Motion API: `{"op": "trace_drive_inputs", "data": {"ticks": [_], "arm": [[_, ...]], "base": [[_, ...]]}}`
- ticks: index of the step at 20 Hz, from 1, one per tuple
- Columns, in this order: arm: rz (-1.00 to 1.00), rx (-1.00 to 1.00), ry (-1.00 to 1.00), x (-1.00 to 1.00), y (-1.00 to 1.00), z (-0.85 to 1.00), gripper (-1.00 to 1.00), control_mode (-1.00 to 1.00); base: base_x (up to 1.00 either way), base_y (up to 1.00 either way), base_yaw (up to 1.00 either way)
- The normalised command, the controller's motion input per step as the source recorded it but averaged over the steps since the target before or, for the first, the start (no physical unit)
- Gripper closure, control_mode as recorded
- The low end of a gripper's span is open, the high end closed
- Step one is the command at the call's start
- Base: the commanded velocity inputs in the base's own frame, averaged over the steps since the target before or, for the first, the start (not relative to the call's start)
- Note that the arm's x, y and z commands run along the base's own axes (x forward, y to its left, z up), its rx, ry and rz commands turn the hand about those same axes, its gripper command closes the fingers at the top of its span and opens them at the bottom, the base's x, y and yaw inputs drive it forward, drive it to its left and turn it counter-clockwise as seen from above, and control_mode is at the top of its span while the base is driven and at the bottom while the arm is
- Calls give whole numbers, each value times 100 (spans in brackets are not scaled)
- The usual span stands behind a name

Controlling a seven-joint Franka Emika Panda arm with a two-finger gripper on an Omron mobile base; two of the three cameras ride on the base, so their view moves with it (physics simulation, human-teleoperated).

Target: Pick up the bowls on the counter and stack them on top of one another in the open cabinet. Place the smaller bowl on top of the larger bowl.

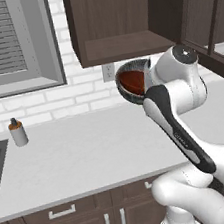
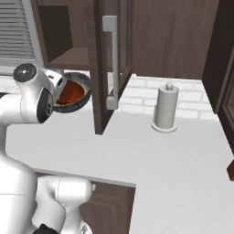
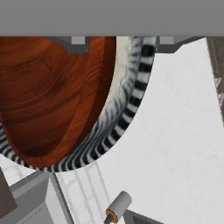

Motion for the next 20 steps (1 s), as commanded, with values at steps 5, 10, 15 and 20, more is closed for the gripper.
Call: {"op": "trace_drive_inputs", "data": {"ticks": [5,10,15,20], "arm": [[14,-7,-9,0,-4,60,100,-100],[5,-9,-10,4,-22,50,100,-100],[2,-10,-14,15,-23,43,100,-100],[5,-2,-8,32,-23,26,100,-100]], "base": [[0,0,0],[0,0,0],[0,0,0],[0,0,0]]}}
